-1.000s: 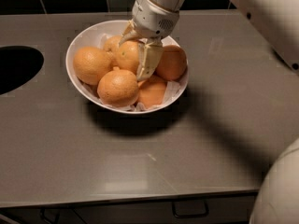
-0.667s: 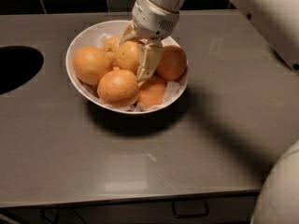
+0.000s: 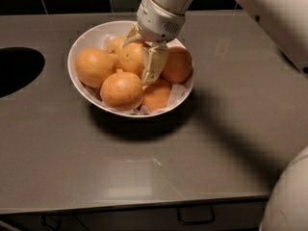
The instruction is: Pick orange from white bowl
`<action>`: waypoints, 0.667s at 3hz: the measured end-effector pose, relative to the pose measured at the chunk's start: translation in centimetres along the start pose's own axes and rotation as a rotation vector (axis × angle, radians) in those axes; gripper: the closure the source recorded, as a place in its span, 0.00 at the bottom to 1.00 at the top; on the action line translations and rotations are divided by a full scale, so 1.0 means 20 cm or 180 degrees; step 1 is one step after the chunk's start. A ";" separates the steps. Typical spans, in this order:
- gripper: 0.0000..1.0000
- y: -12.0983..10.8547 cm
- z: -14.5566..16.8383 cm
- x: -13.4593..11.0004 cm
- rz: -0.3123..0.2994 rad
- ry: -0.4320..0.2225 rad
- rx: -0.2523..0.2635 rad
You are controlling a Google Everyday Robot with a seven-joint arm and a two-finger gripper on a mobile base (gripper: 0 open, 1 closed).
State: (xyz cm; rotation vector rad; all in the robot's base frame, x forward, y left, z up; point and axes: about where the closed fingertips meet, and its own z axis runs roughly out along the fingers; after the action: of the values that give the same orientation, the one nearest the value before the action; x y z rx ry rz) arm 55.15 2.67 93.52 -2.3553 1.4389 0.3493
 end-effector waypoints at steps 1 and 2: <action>0.36 0.00 0.00 0.00 0.0001 -0.0023 -0.0015; 0.55 0.00 0.00 0.00 0.0001 -0.0023 -0.0015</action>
Offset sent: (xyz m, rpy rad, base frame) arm 0.0000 -0.0001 -0.0011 0.0042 0.0070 0.0028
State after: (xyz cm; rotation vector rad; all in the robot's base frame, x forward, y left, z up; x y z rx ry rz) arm 55.15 2.66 93.45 -2.3552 1.4368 0.3613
